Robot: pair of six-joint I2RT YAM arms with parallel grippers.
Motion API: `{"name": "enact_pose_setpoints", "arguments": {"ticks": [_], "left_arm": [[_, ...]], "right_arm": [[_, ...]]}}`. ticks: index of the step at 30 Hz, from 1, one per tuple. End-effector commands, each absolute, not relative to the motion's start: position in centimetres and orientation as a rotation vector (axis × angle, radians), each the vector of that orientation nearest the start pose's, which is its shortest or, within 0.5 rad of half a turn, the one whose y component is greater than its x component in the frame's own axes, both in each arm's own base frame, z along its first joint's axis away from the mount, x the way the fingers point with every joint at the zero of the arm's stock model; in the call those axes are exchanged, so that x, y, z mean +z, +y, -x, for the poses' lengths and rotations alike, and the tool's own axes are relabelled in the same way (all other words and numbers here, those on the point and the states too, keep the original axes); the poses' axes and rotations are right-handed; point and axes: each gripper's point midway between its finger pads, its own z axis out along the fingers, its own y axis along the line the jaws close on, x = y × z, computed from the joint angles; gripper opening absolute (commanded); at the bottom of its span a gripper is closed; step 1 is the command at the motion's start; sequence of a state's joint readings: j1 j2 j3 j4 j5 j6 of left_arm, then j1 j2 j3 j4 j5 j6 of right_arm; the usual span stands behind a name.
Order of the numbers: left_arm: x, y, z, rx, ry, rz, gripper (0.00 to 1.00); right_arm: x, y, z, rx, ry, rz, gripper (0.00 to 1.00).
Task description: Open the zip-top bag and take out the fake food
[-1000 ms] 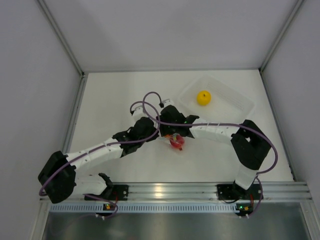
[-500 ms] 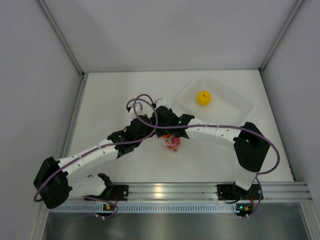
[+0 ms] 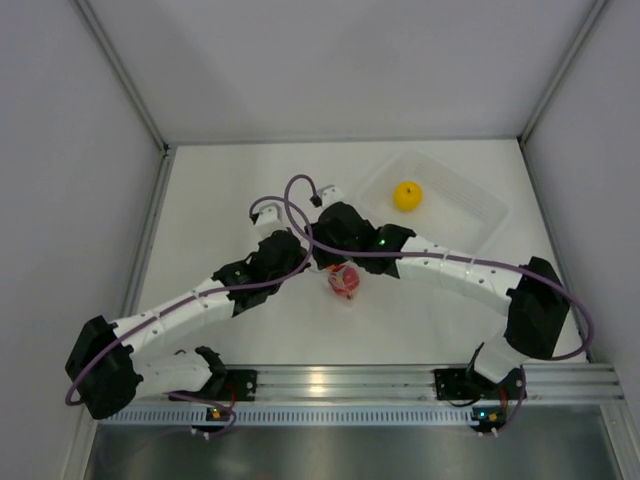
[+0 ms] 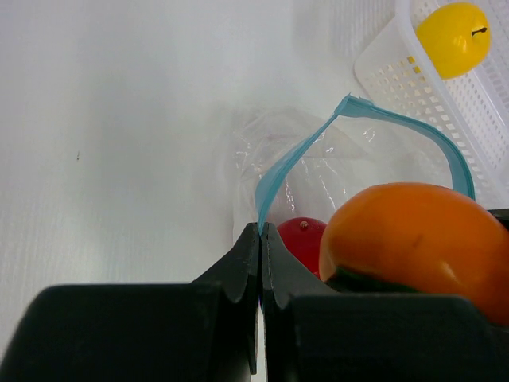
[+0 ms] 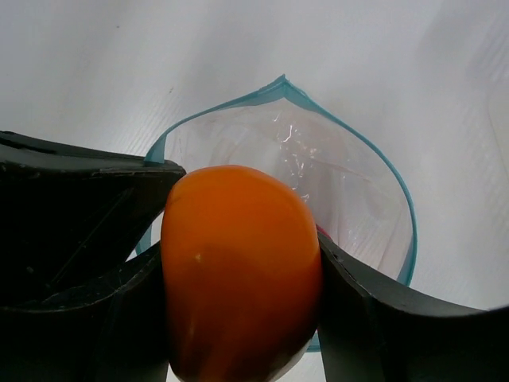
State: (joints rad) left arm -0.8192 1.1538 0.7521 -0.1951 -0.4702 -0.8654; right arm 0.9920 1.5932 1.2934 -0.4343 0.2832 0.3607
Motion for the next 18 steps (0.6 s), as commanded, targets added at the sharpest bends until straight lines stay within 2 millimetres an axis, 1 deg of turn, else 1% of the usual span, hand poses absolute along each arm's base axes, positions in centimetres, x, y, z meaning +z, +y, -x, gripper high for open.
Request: {"name": "enact_pose_setpoints", "arguments": {"ticks": [1,2,3,5,6,7,8,10,11,12,13,14,15,16,17,18], "left_arm": [[16.5,-21.9,-28.1,-0.506,2.075,0.351,0.00],[16.5,-21.9,-28.1,-0.507,2.073,0.354,0.00],[16.4,-21.9,-28.1,-0.504,2.076,0.353,0.00],[16.3,-21.9,-28.1,-0.504,2.077,0.355,0.00],[16.2,-21.9,-28.1,-0.502,2.080,0.355,0.00],[16.3,-21.8,-28.1,-0.502,2.078,0.357,0.00],[16.1,-21.9,-28.1,-0.500,2.083,0.353,0.00],[16.2,-21.9,-28.0,-0.503,2.083,0.353,0.00],[16.3,-21.8,-28.0,-0.505,2.080,0.355,0.00],[16.4,-21.8,-28.0,-0.506,2.077,0.353,0.00],[16.3,-21.7,-28.0,-0.505,2.077,0.355,0.00],[16.5,-21.7,-28.0,-0.509,2.072,0.355,0.00],[16.5,-21.7,-28.0,-0.510,2.073,0.354,0.00],[16.5,-21.7,-27.9,-0.510,2.075,0.353,0.00],[16.6,-21.7,-27.9,-0.515,2.072,0.353,0.00],[16.6,-21.7,-27.8,-0.519,2.074,0.350,0.00]], "right_arm": [[19.7,34.0,-26.5,0.444,2.169,0.536,0.27],[20.1,33.9,-26.4,0.447,2.163,0.529,0.27],[20.9,33.6,-26.3,0.460,2.147,0.519,0.27],[21.8,32.8,-26.6,0.455,2.132,0.498,0.27],[22.6,32.4,-26.6,0.460,2.117,0.487,0.27],[22.9,31.7,-26.7,0.444,2.117,0.477,0.27],[23.2,30.8,-27.4,0.430,2.113,0.454,0.27],[24.3,29.1,-28.0,0.425,2.096,0.422,0.27],[24.5,27.4,-29.2,0.403,2.098,0.370,0.27],[25.2,26.3,-29.3,0.408,2.085,0.349,0.27],[25.4,25.1,-29.9,0.394,2.081,0.316,0.27],[25.5,22.6,-31.4,0.344,2.082,0.253,0.27],[25.4,21.2,-31.9,0.317,2.089,0.222,0.27],[24.9,18.5,-33.3,0.268,2.106,0.155,0.27],[24.4,17.0,-33.9,0.241,2.120,0.116,0.28],[23.4,15.7,-34.5,0.215,2.144,0.091,0.29]]}}
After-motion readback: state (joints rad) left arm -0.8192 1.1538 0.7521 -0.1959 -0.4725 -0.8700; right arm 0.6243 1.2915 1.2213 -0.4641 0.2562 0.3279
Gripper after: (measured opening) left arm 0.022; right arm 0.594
